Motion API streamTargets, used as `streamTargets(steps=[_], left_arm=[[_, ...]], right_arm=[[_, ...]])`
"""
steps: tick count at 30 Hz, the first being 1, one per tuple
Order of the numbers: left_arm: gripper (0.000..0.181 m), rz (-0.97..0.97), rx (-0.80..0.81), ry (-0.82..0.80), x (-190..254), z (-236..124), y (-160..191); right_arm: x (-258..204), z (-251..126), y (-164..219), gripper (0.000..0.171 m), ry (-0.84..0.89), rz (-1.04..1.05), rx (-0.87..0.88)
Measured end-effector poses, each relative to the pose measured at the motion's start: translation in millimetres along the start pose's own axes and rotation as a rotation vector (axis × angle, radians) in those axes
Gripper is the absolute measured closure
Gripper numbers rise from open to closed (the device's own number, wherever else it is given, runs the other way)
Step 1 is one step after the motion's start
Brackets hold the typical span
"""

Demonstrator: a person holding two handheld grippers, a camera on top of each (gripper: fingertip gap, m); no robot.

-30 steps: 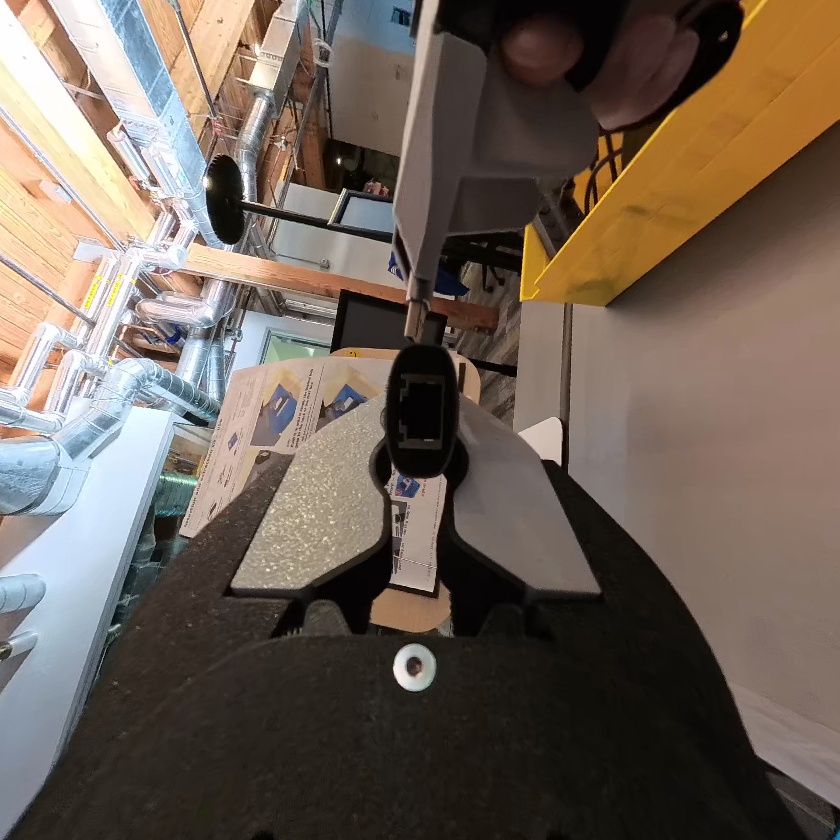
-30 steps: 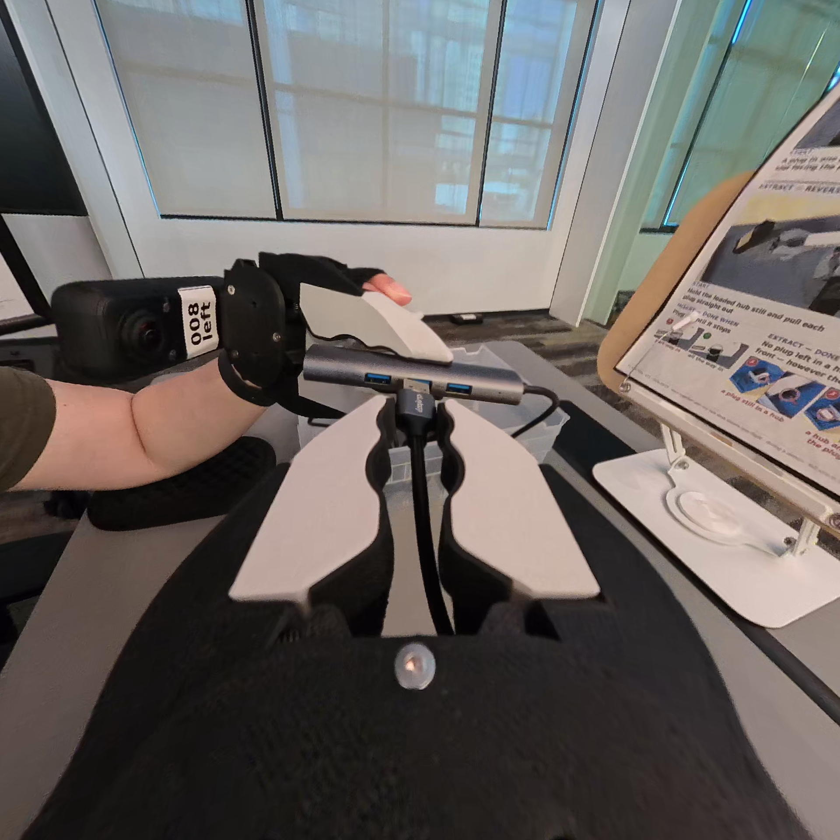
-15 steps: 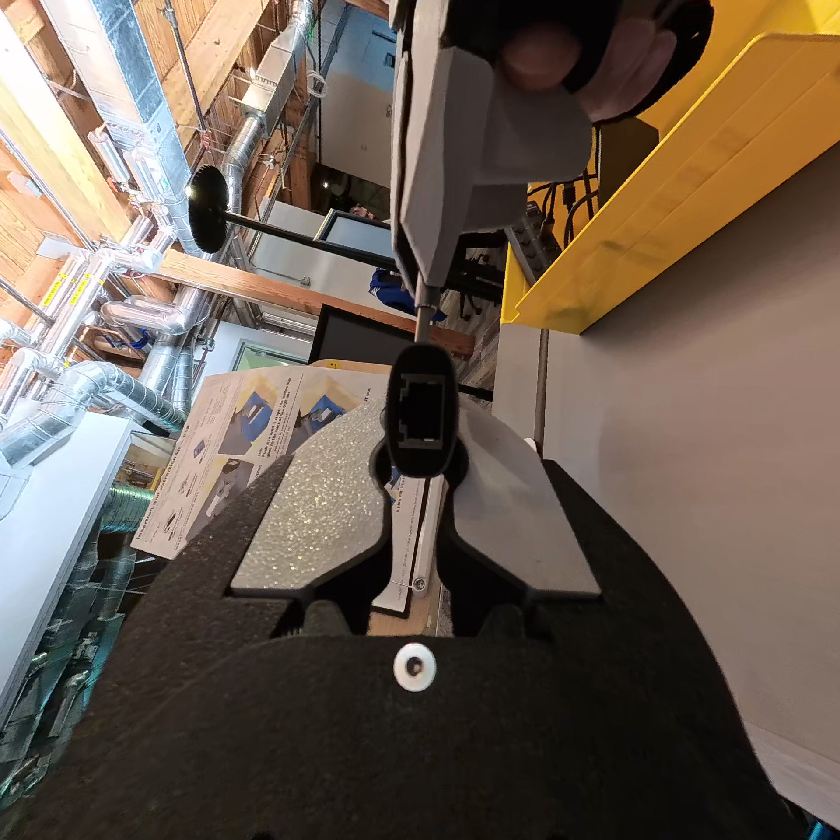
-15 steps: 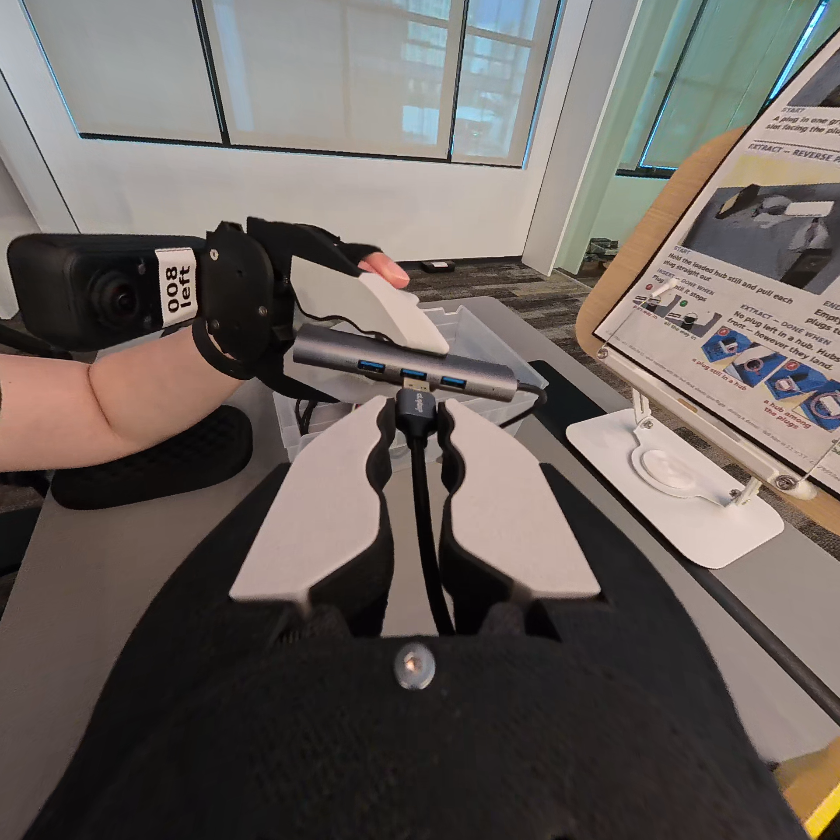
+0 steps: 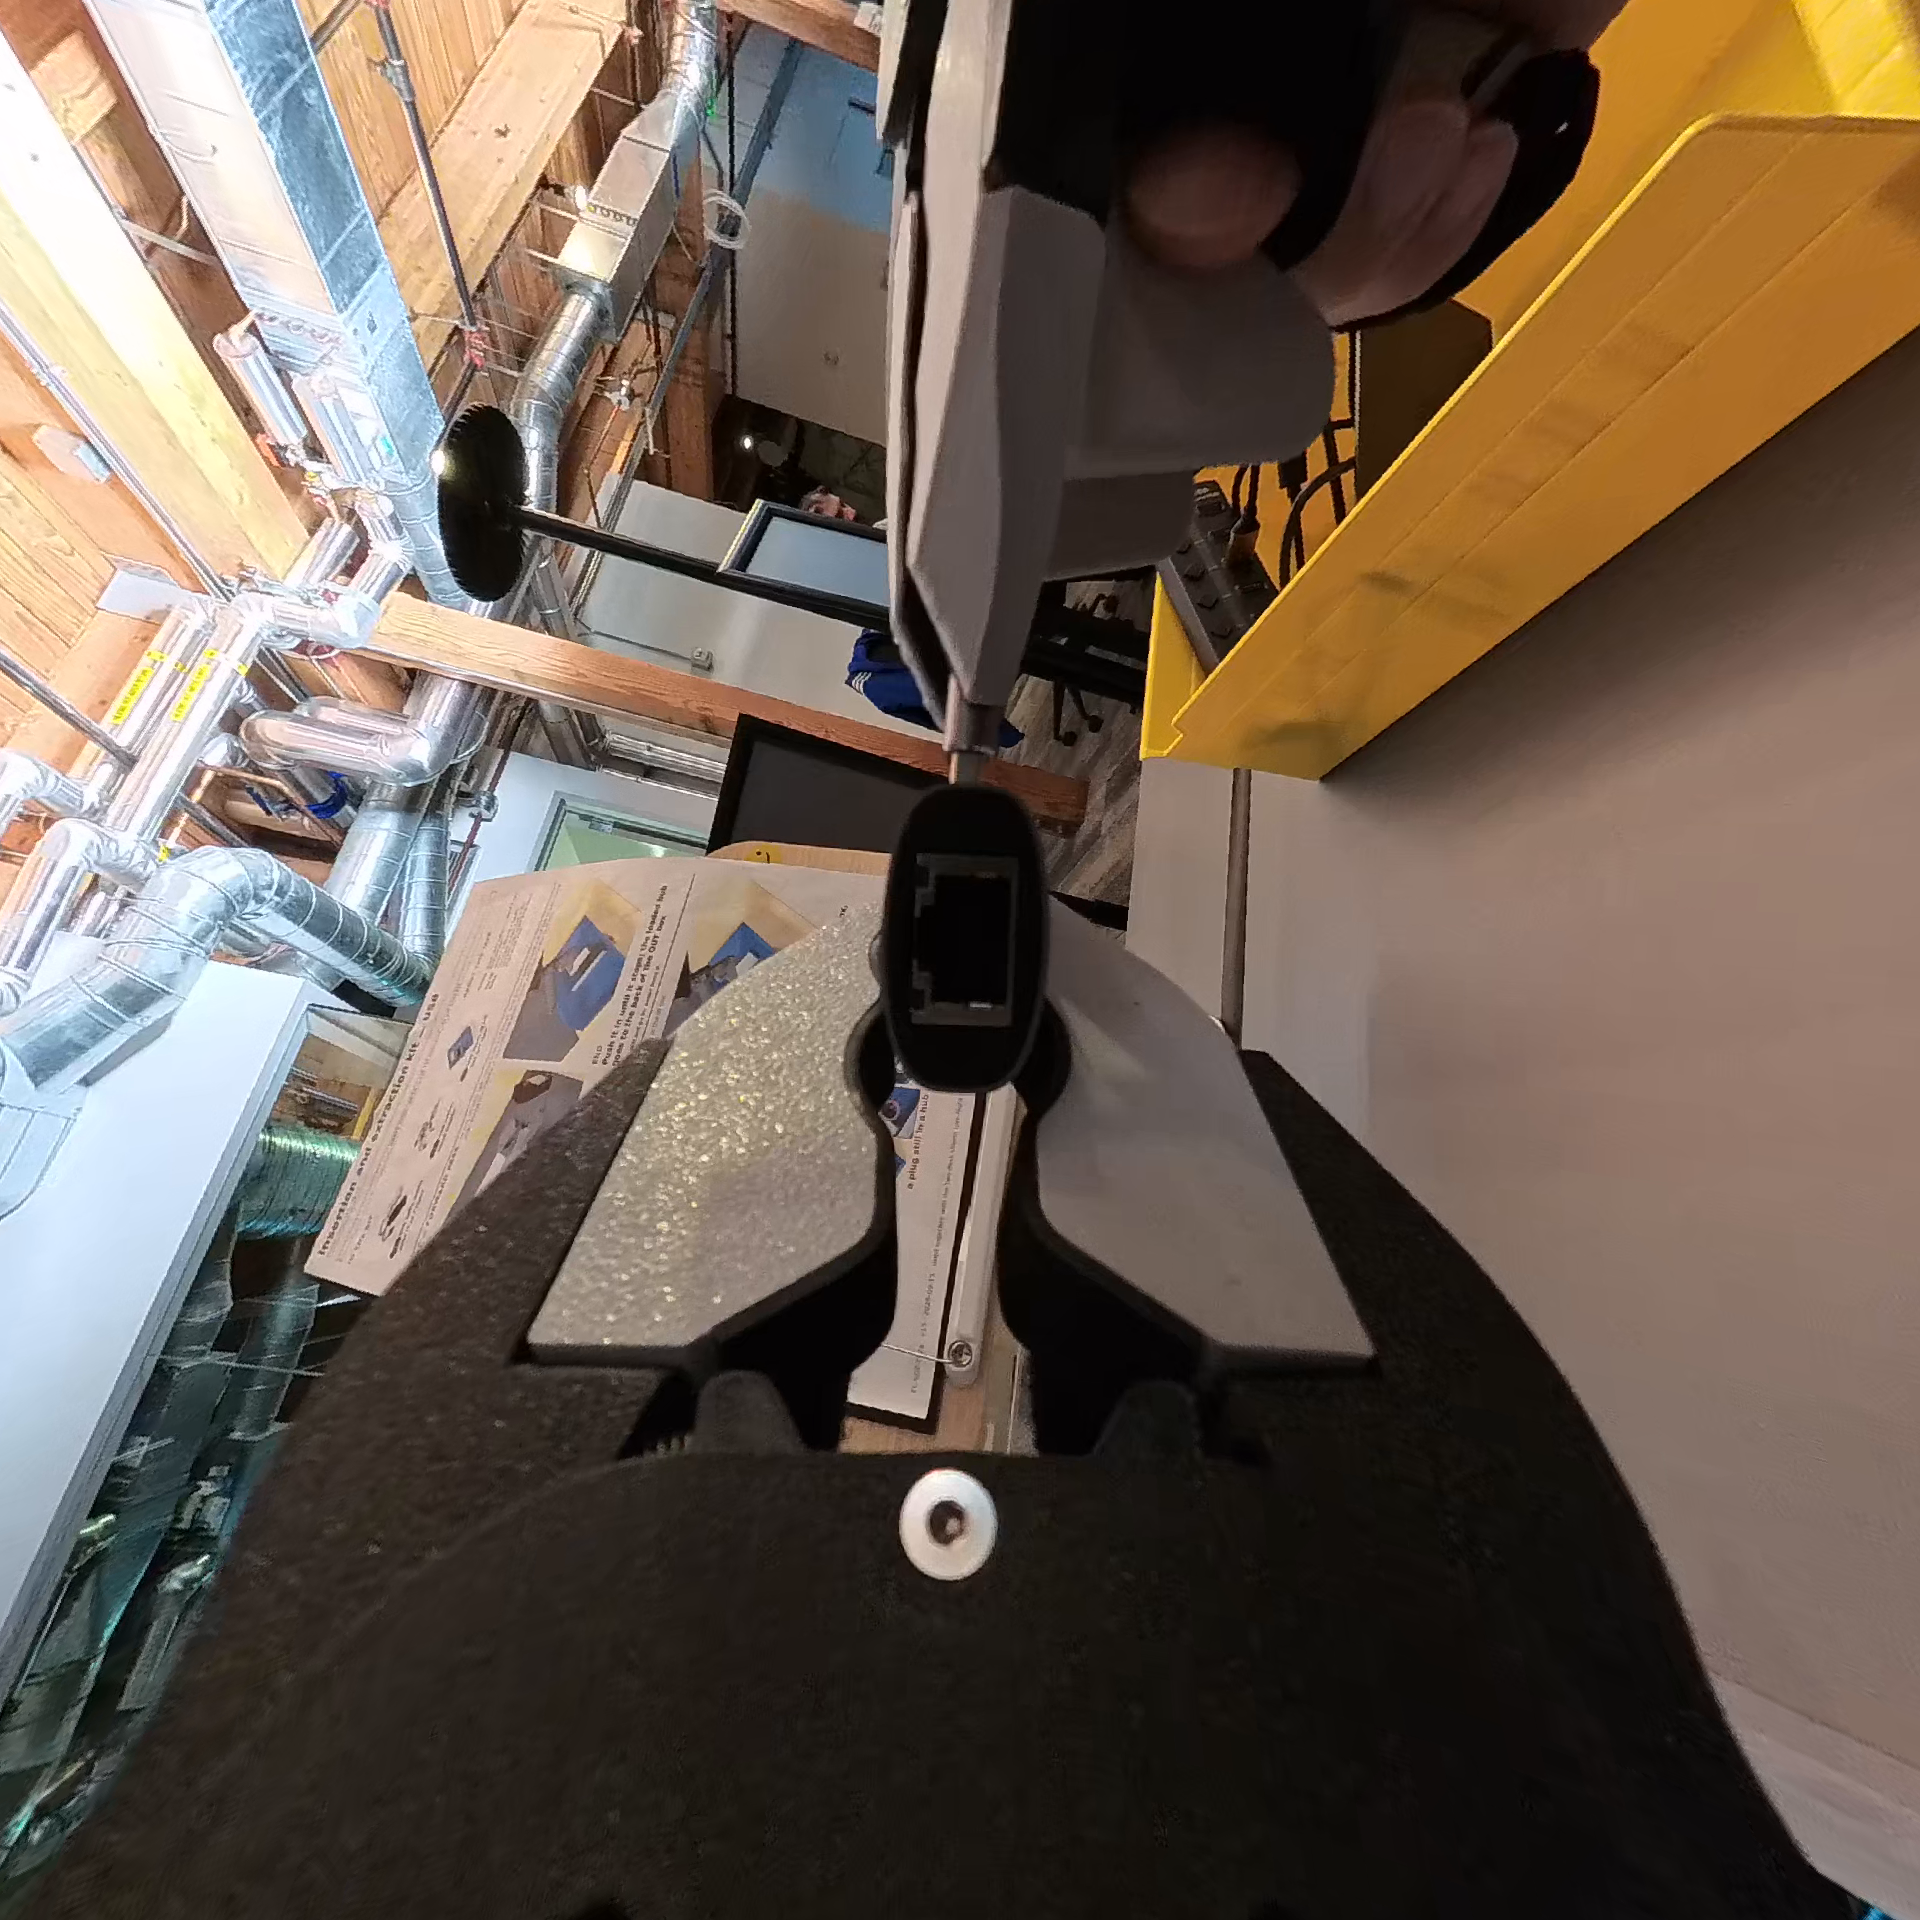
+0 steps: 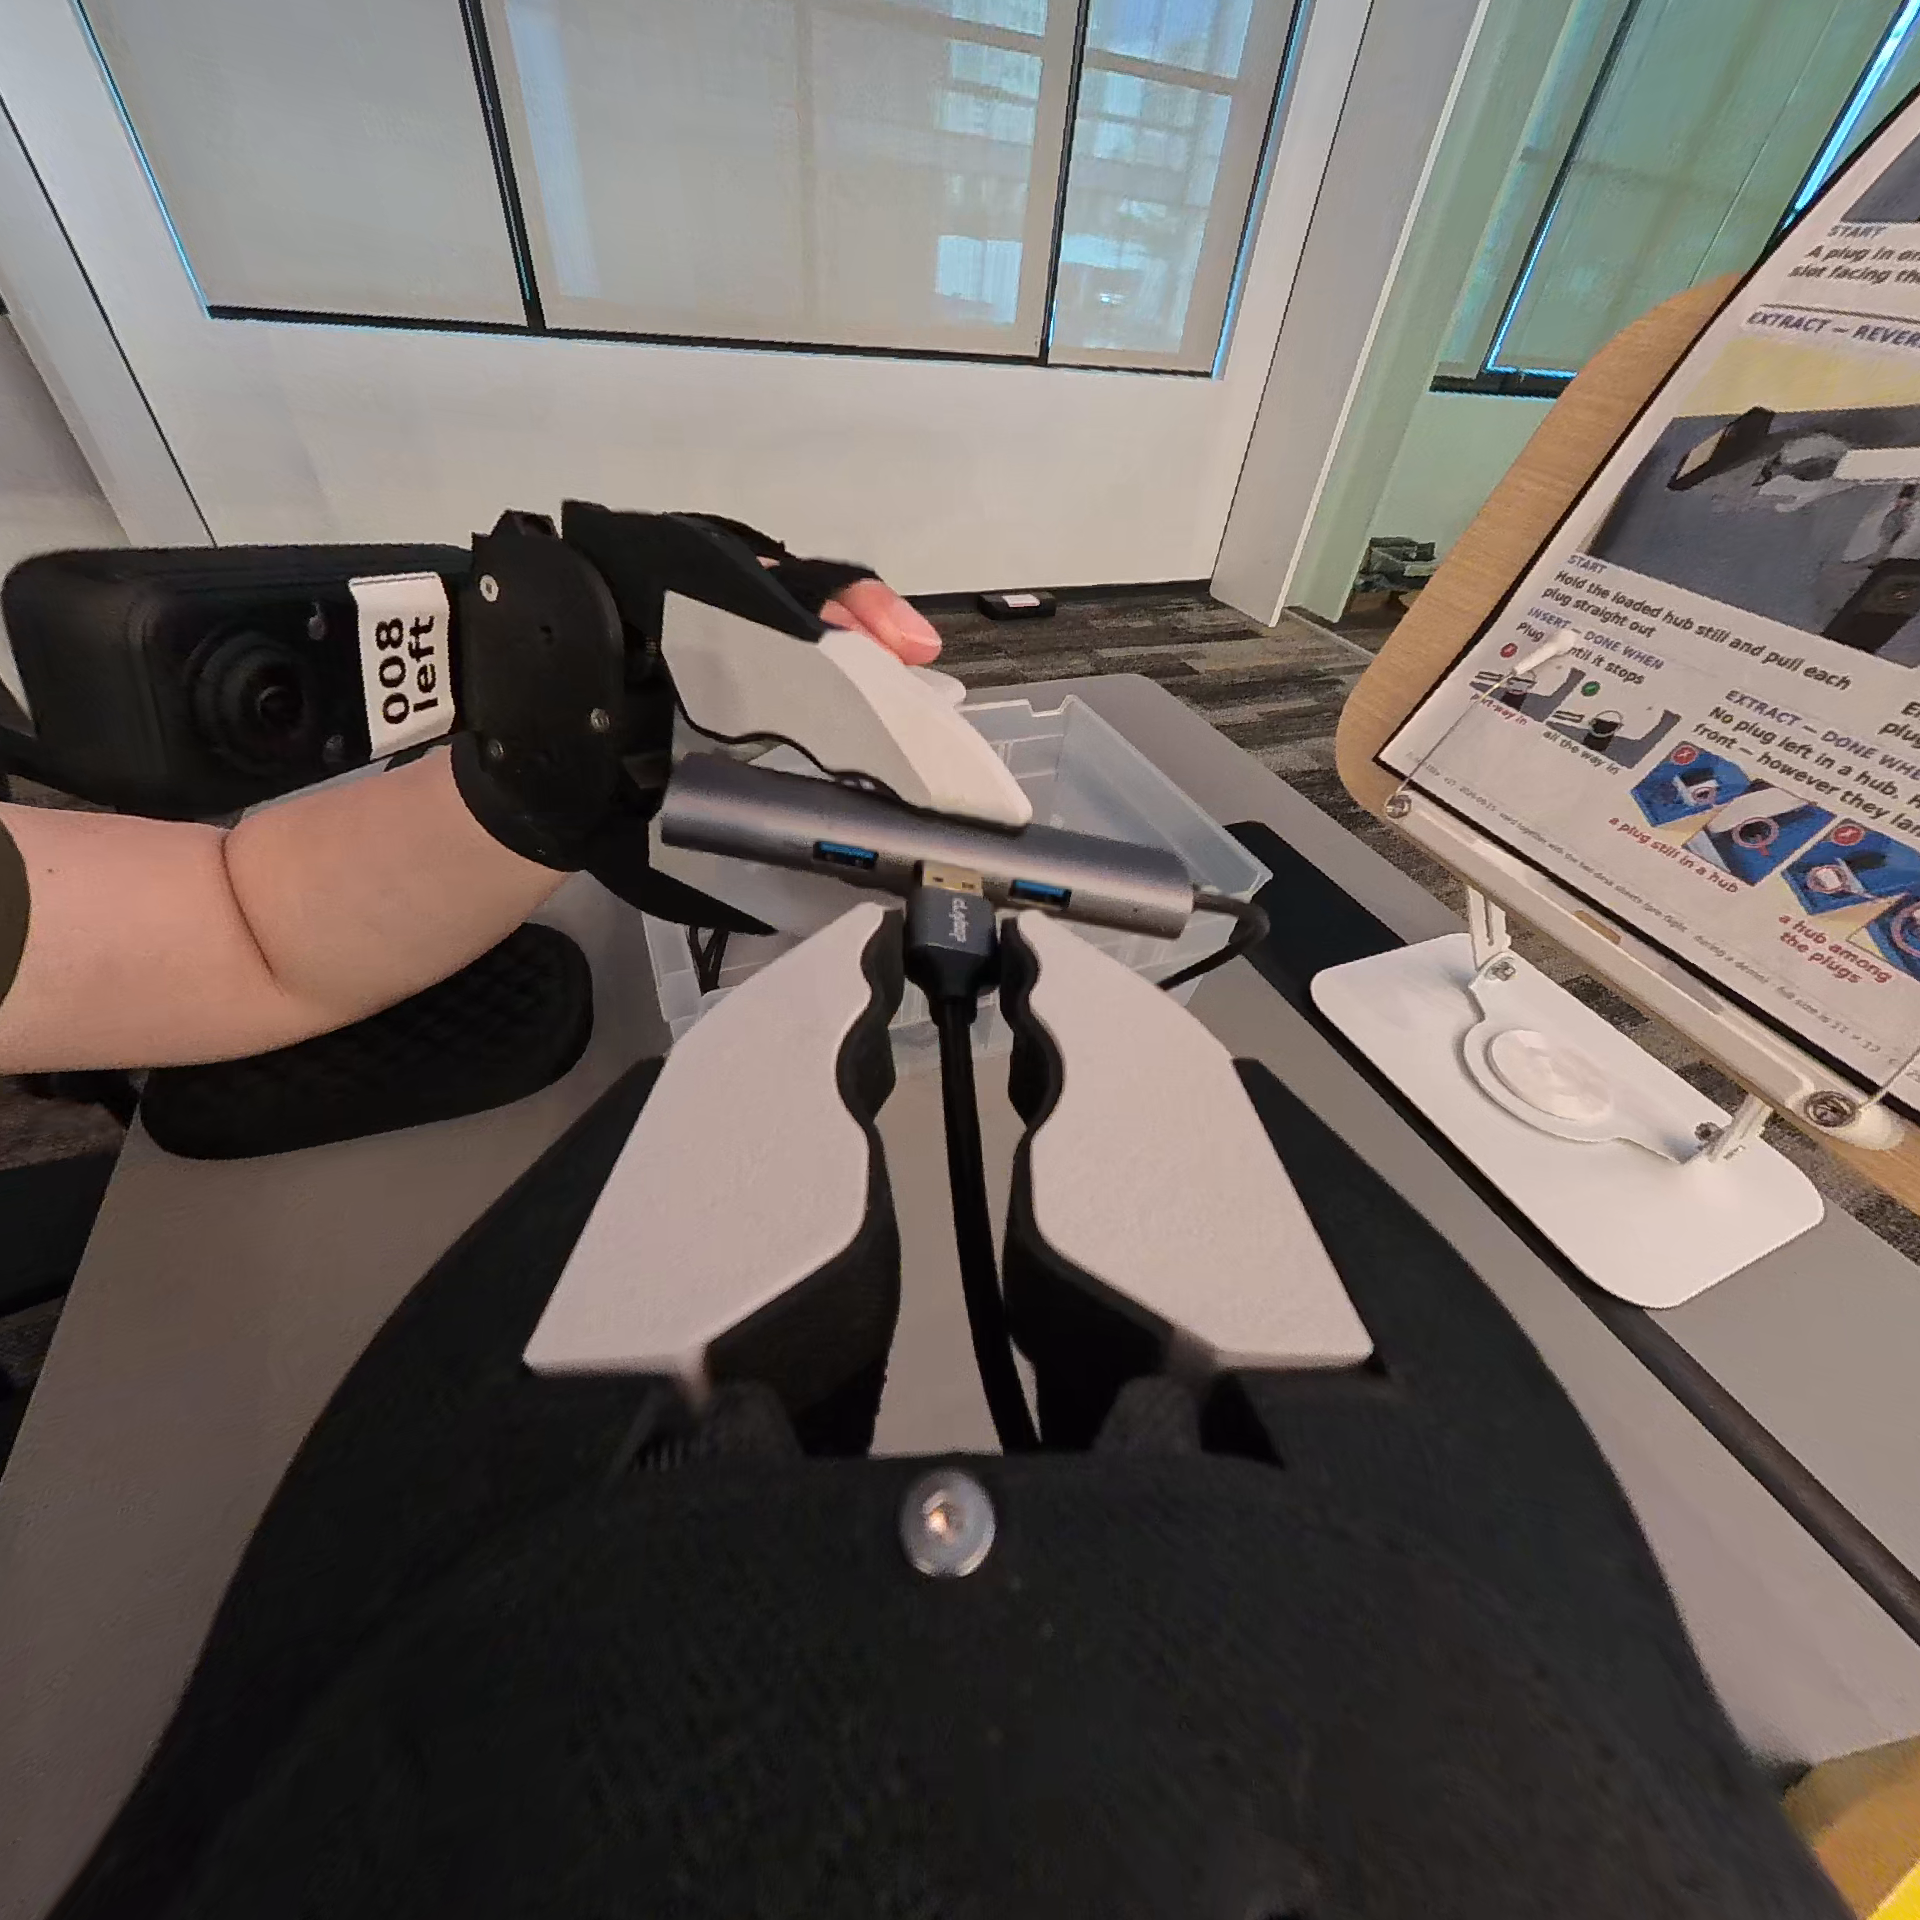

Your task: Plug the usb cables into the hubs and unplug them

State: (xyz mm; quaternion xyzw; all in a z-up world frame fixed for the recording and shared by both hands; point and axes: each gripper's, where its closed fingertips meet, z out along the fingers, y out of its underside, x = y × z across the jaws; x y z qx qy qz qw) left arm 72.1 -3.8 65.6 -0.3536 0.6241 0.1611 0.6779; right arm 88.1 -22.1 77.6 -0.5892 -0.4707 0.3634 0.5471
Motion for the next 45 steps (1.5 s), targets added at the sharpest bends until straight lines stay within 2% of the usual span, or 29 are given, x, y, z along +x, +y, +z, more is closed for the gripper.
streamTargets(steps=[18,21,34,45], left_arm=[[0.164,-0.009,-0.003,0.001,2.1,2.3,-2.6],[0.164,0.045,-0.002,0.015,6.4,1.5,-2.0],[0.164,-0.011,0.030,0.012,2.2,-3.0,-10.3],[0.165,-0.008,0.002,0.030,2.4,-5.5,-13.0]], right_arm=[[-0.8,1.7,3.9,0.153,-0.020,0.024,-0.025],[-2.7,2.3,6.9,0.154,-0.025,0.007,-0.052],[-10.4,-1.1,-0.9,0.153,-0.065,0.032,-0.002],[-14.6,-1.6,-3.5,0.154,0.008,0.021,-0.044]])
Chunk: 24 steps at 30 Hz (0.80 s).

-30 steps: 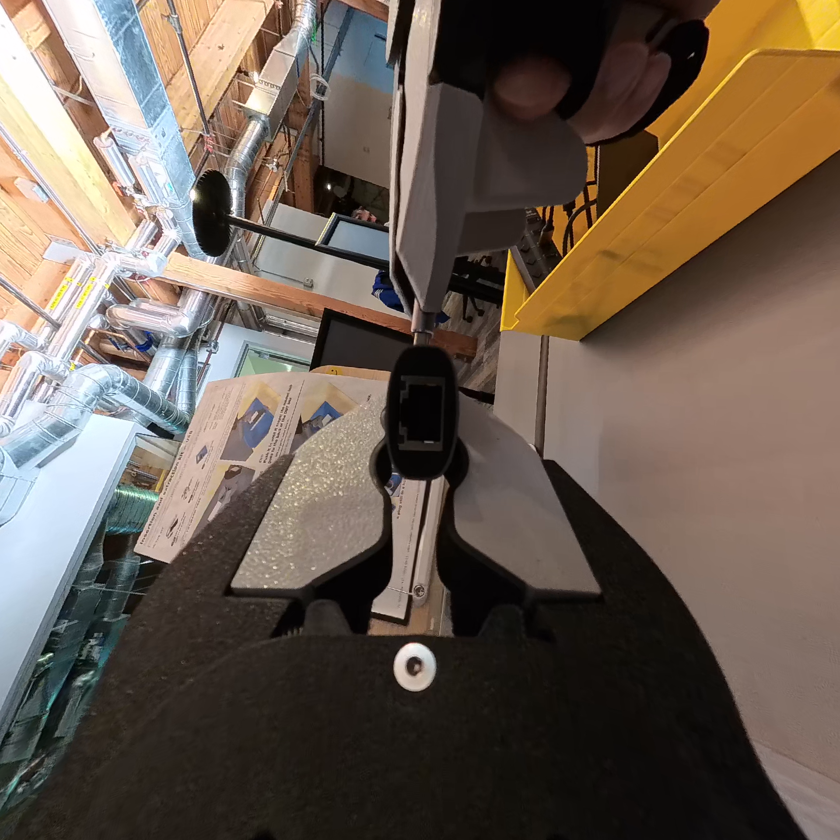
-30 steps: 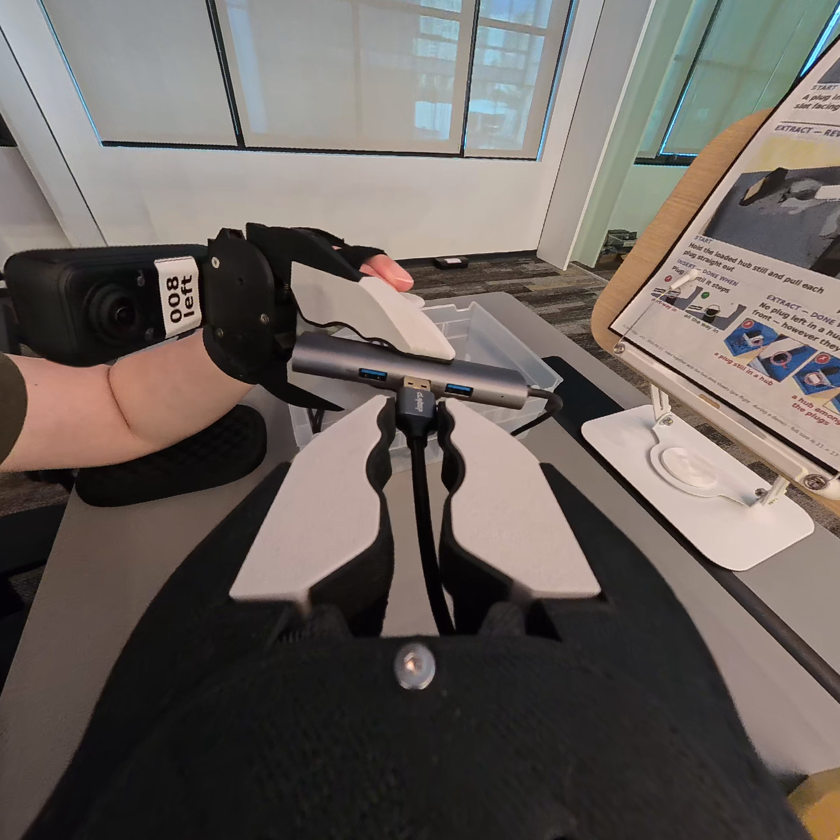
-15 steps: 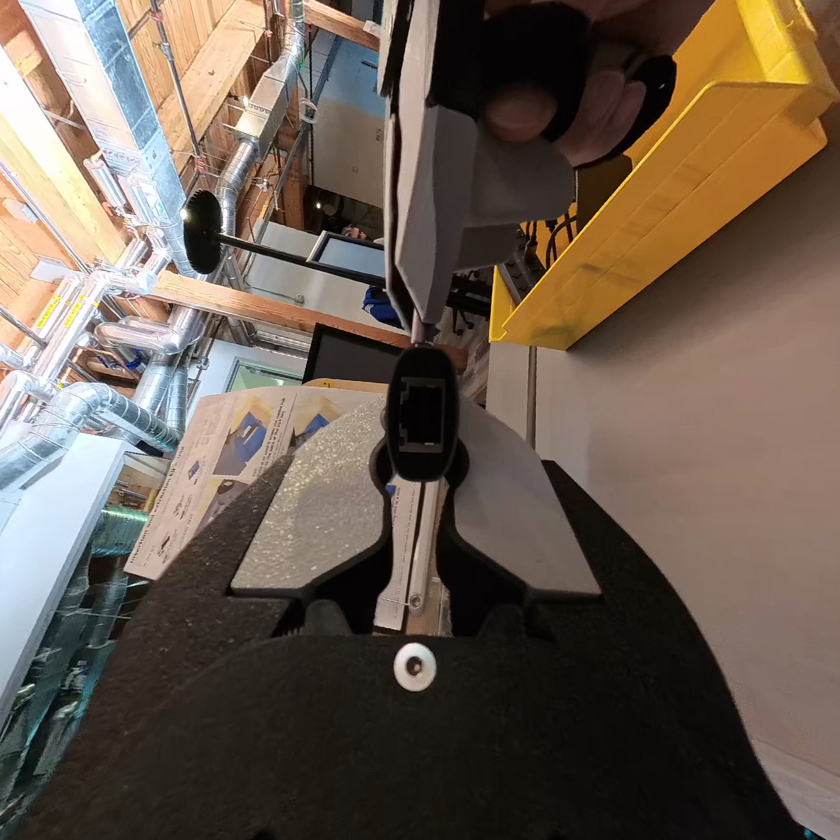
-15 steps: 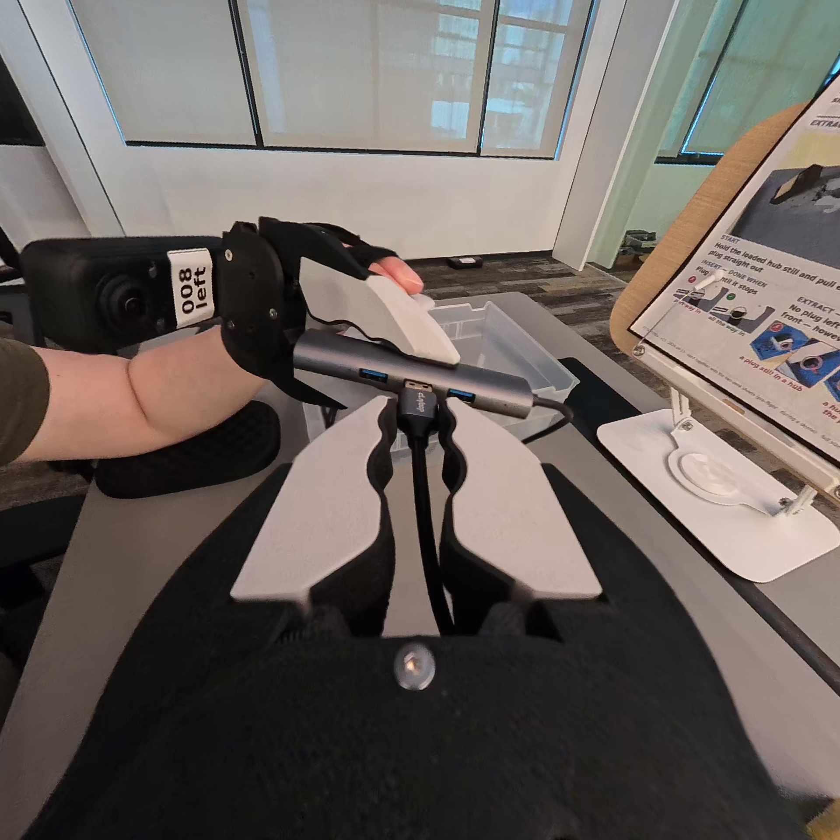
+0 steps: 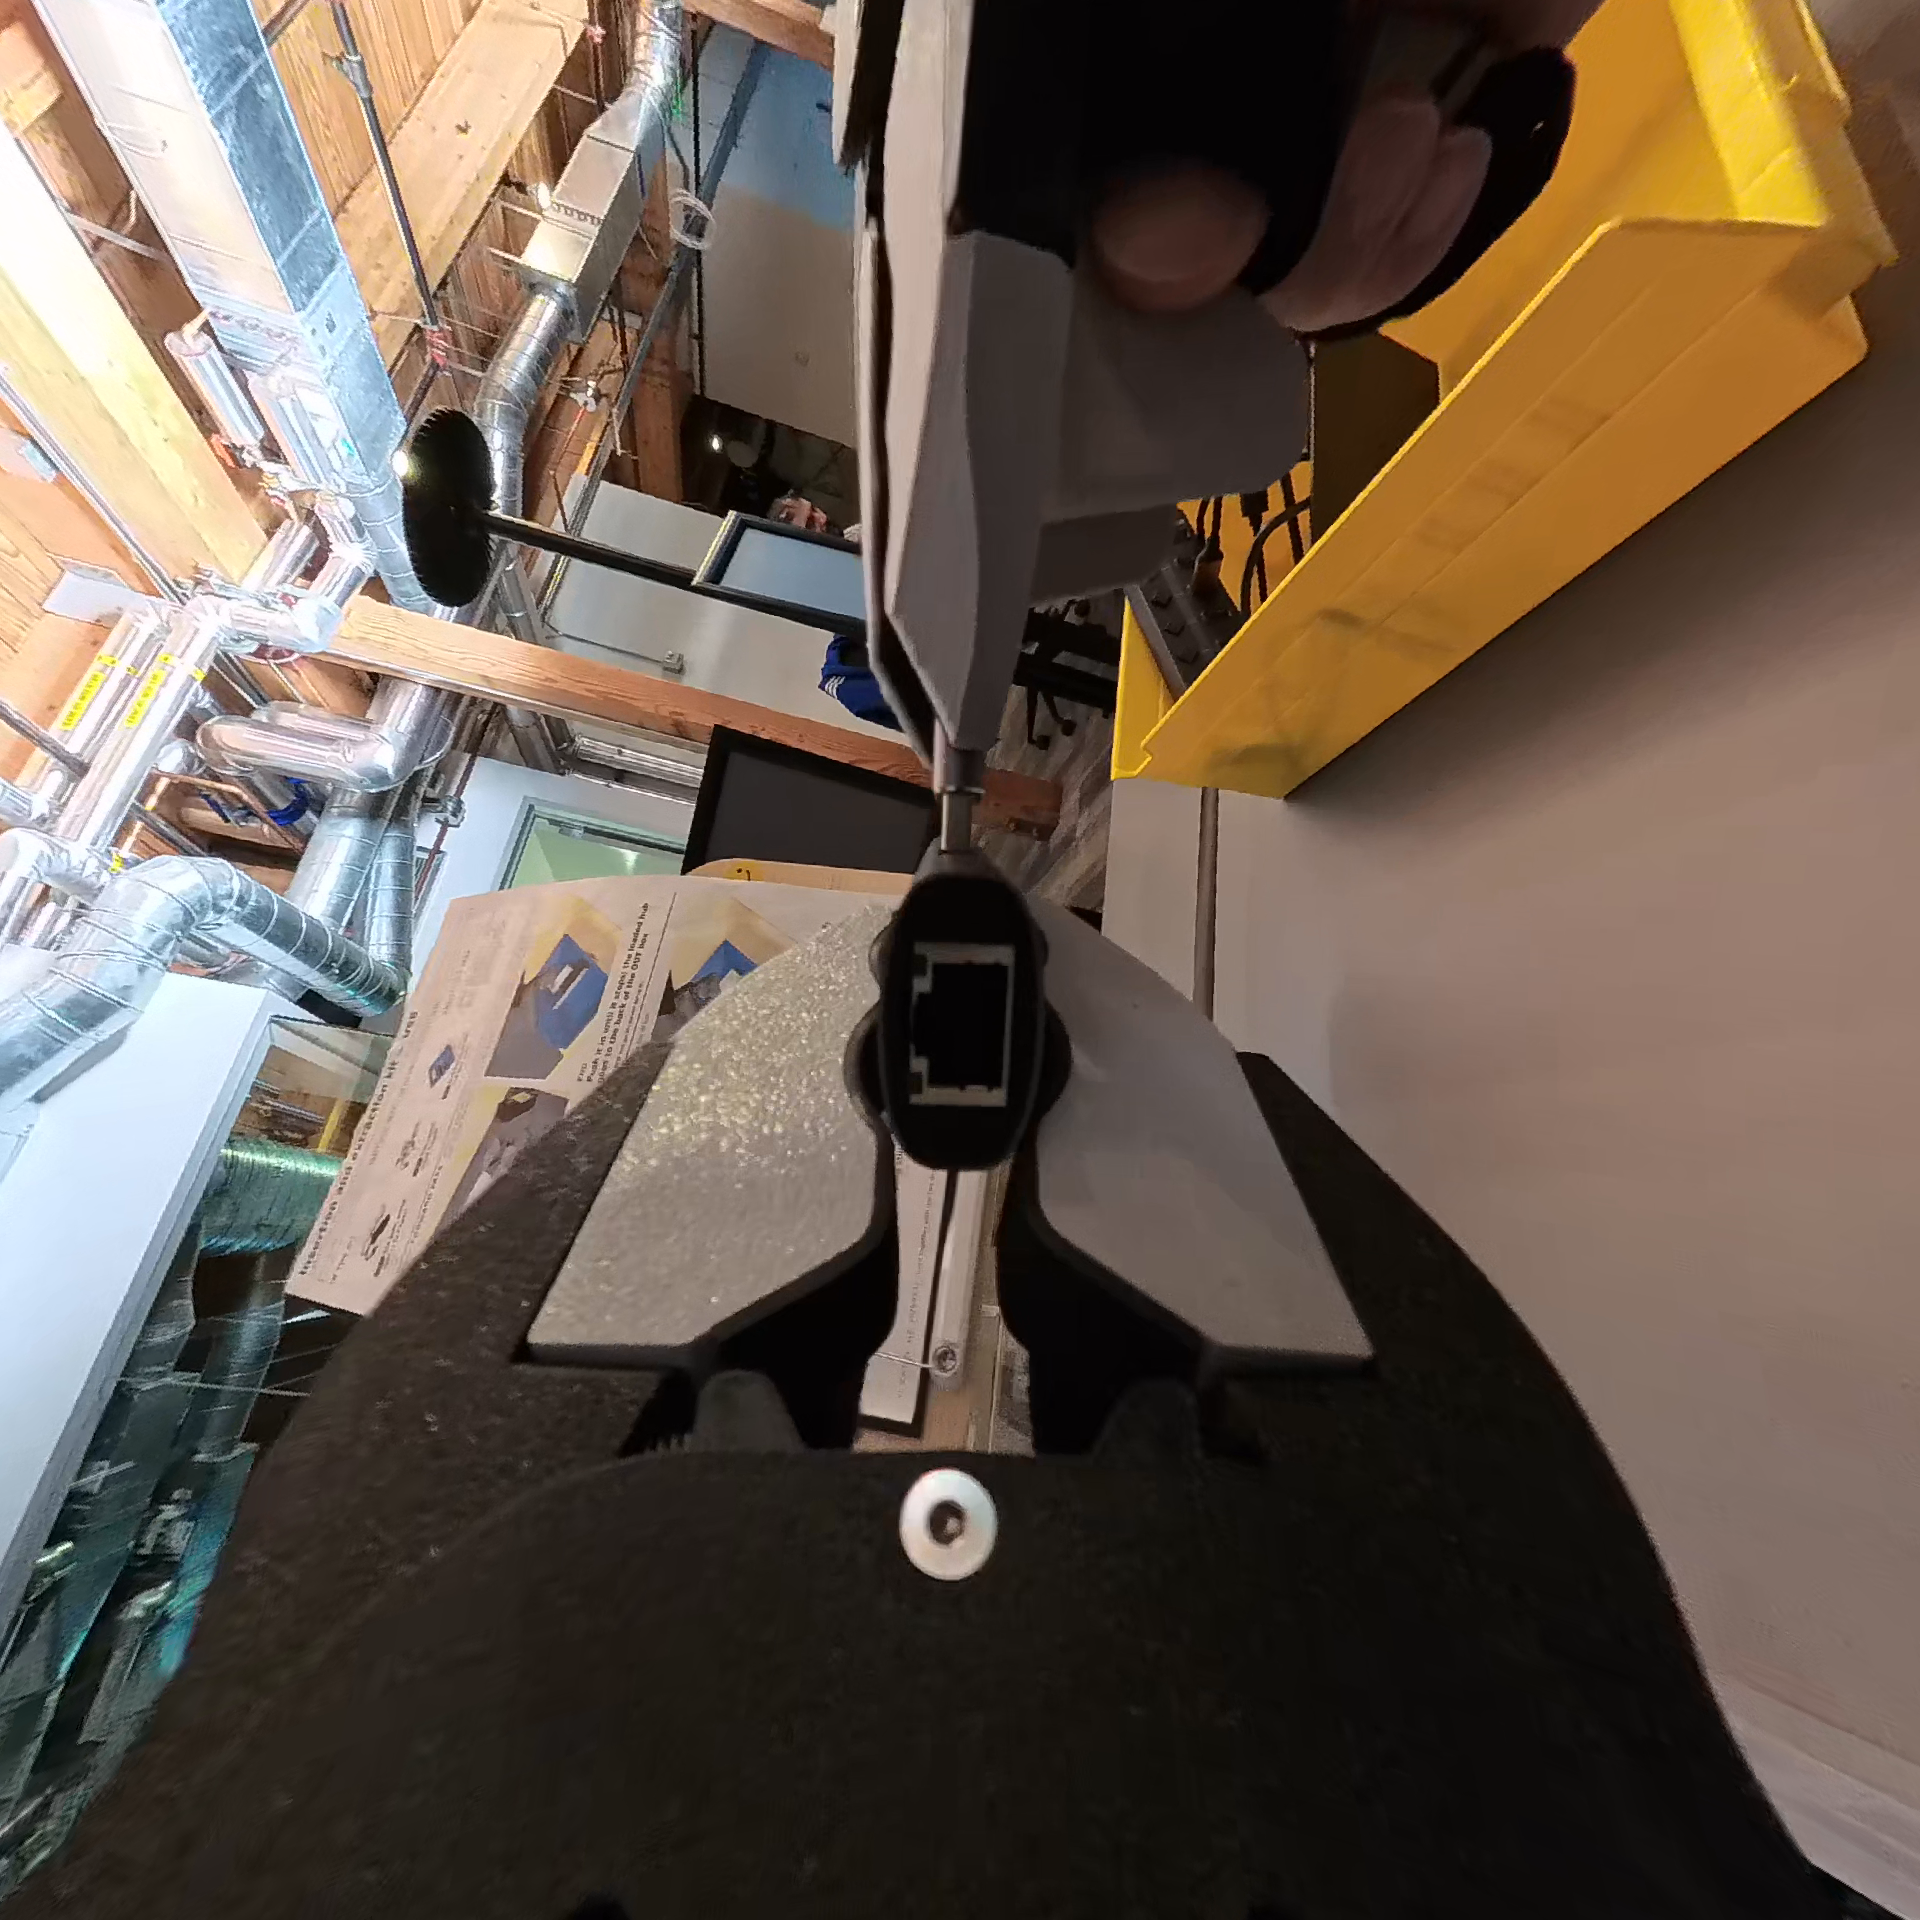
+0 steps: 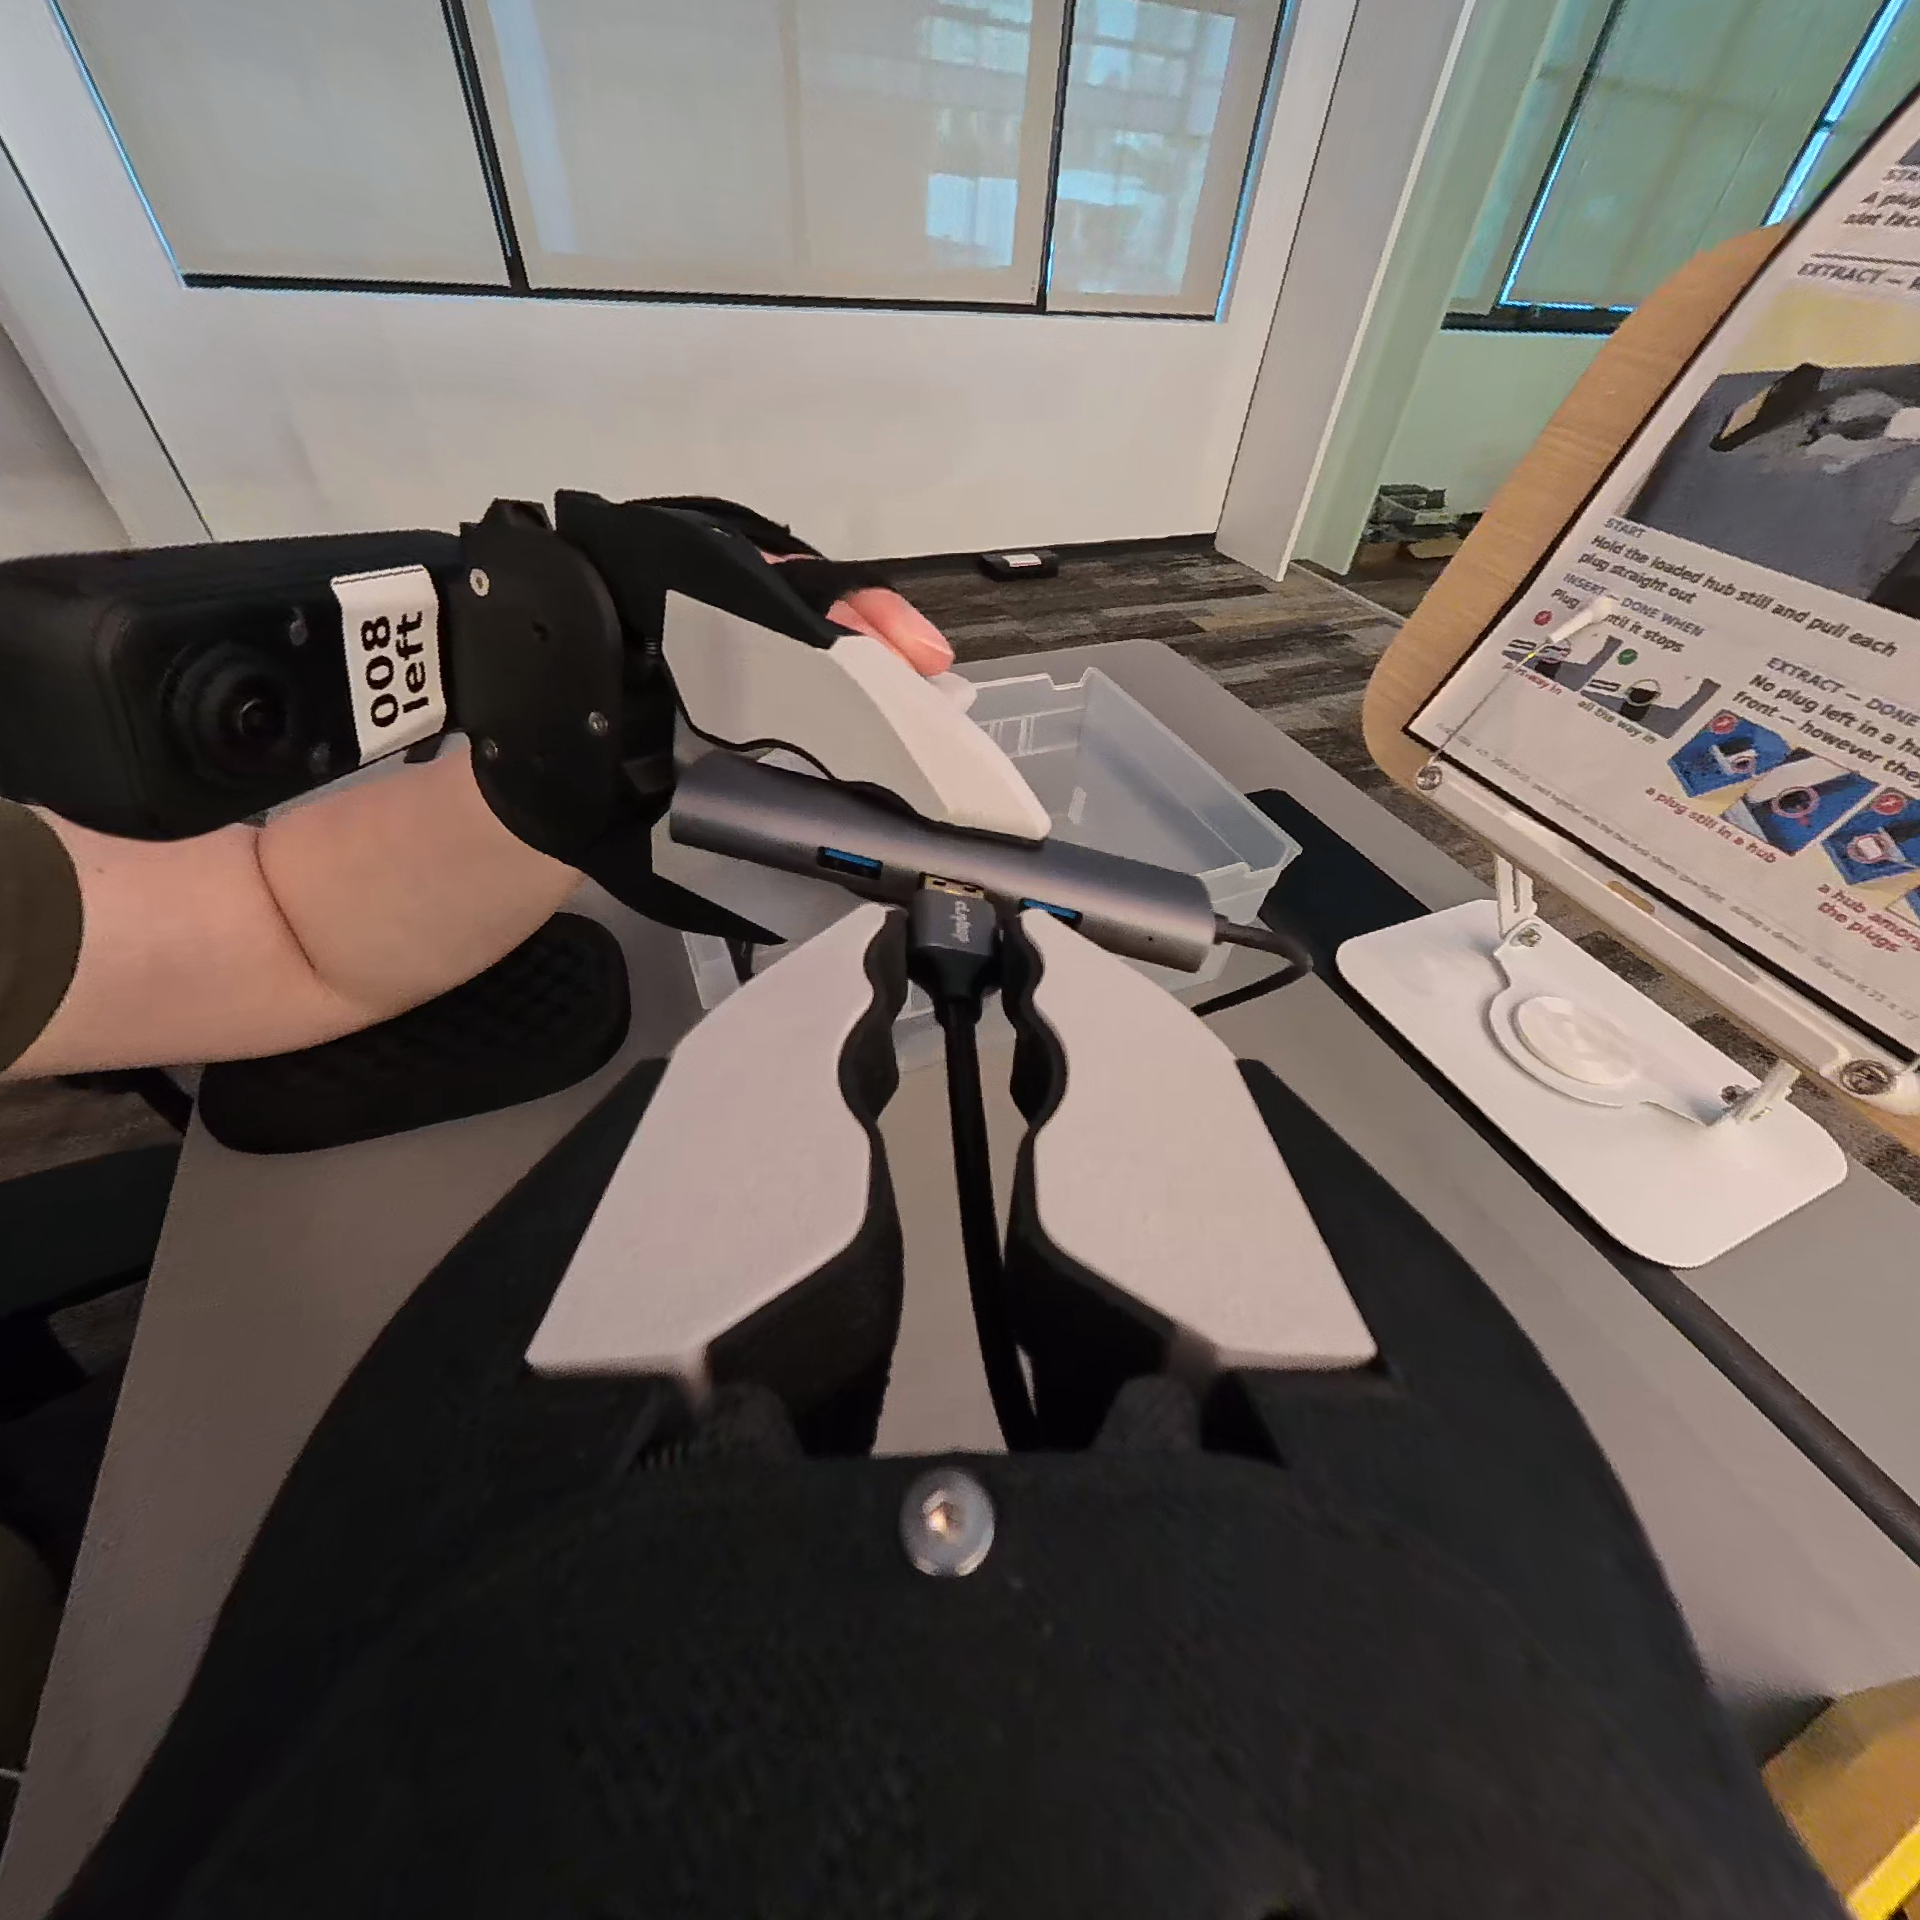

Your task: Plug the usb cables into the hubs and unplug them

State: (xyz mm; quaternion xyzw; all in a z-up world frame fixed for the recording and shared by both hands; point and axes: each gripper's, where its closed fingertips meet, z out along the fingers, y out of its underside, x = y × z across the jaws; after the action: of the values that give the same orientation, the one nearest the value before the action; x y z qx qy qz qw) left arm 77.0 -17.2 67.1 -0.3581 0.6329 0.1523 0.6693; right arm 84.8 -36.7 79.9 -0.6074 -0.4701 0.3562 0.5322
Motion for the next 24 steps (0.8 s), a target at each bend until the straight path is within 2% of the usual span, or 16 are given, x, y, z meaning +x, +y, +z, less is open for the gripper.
streamTargets(steps=[8,12,24], left_arm=[[0.164,0.001,-0.042,0.003,5.4,6.0,-0.9],[0.164,-0.022,-0.009,-0.001,3.6,4.6,-4.4],[0.164,0.026,-0.003,-0.022,0.0,0.4,-9.9]], right_arm=[[3.5,1.8,6.6,0.154,0.061,-0.036,-0.056],[2.3,-0.1,3.4,0.154,0.006,0.018,-0.028],[-3.6,-2.9,-1.3,0.153,-0.005,-0.032,-0.014]])
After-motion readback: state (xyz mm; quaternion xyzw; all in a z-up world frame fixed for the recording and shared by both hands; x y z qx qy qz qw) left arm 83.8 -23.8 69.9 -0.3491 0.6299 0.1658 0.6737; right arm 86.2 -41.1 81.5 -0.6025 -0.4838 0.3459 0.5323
